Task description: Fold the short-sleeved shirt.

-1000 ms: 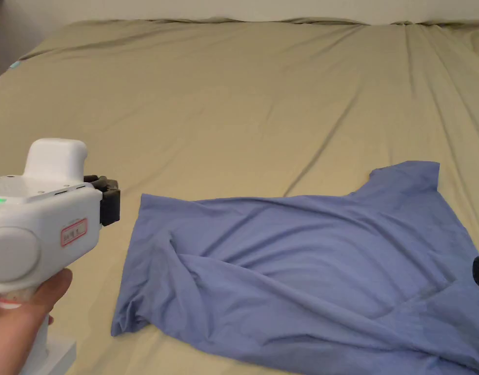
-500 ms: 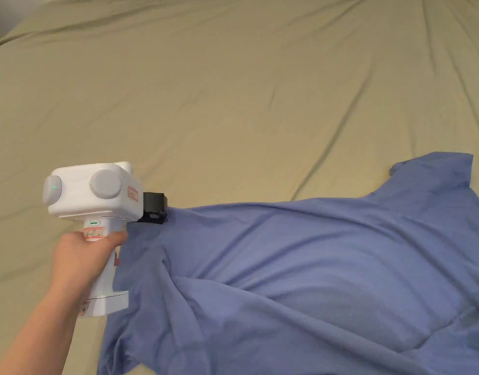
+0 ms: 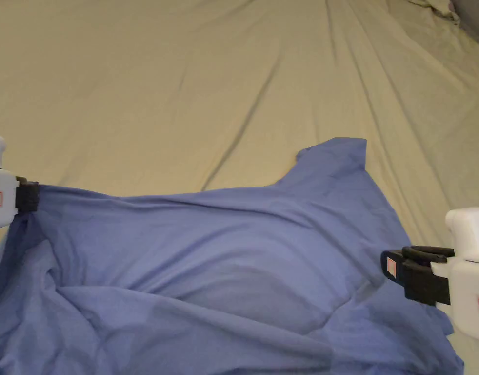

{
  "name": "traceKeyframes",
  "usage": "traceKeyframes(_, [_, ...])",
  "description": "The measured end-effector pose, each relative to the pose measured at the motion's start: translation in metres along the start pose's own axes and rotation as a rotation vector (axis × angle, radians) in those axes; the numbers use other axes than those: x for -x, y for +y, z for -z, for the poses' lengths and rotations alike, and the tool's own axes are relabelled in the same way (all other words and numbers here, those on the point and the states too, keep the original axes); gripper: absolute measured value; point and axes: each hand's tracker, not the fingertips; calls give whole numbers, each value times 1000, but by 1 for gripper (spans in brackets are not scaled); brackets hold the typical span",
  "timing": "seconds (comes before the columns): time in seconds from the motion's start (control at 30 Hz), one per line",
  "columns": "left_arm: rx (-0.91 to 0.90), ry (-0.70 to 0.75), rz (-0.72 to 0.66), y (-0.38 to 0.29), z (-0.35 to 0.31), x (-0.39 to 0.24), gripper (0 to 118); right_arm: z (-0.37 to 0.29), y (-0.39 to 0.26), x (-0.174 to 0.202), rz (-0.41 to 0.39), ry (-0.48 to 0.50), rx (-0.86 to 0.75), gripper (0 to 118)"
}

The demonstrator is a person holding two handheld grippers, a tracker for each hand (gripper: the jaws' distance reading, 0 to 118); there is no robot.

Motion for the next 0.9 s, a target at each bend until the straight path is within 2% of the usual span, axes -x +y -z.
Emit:
traceKeyframes(0.03, [-32, -9, 3, 1, -11, -2, 1, 3, 14, -5, 4, 2, -11, 29])
traceKeyframes(0.1, [-37, -15, 0, 1, -23, -5, 1, 16, 40, -16, 20, 2, -24, 100])
traceKeyframes(0.13, [-45, -14, 2, 0, -27, -6, 1, 28, 54, -23, 21, 0, -23, 118])
traceKeyframes(0.2, [-57, -16, 0, -2, -30, -8, 1, 56, 82, -41, 42, -42, -27, 118])
traceKeyframes(0.27, [-53, -21, -7, -4, -30, -9, 1, 92, 104, -64, 90, -102, 47, 118])
traceKeyframes(0.37, [-55, -19, -19, -7, -28, -12, 1, 154, 122, -102, 213, -164, 185, 118])
traceKeyframes(0.47, [-39, -60, -63, -6, -24, -12, 1, 195, 124, -119, 268, -175, 269, 116])
traceKeyframes(0.5, [-33, -67, -71, -5, -22, -13, 1, 204, 121, -120, 277, -182, 290, 109])
traceKeyframes(0.53, [-28, -71, -74, -3, -20, -13, 1, 211, 119, -120, 277, -184, 312, 86])
traceKeyframes(0.57, [-28, -70, -73, -3, -19, -14, 1, 215, 117, -120, 279, -179, 333, 80])
traceKeyframes(0.6, [-30, -61, -67, -2, -19, -16, 1, 216, 116, -113, 225, -253, 360, 72])
traceKeyframes(0.63, [-33, -56, -56, -1, -19, -16, 1, 213, 119, -113, 116, -250, 307, 45])
traceKeyframes(0.67, [-34, -55, -50, 0, -18, -15, 1, 211, 122, -109, 122, -251, 329, 38])
traceKeyframes(0.73, [-40, -56, -48, 1, -18, -16, 1, 209, 121, -102, 0, -350, 321, 22])
traceKeyframes(0.77, [-37, -57, -48, 2, -18, -17, 1, 201, 118, -98, -21, -381, 317, 5])
traceKeyframes(0.8, [-35, -60, -47, 3, -21, -18, 1, 197, 117, -98, 20, -324, 315, 5])
traceKeyframes(0.9, [-43, -60, -30, 6, -30, -21, 1, 178, 117, -92, 24, -322, 270, 5])
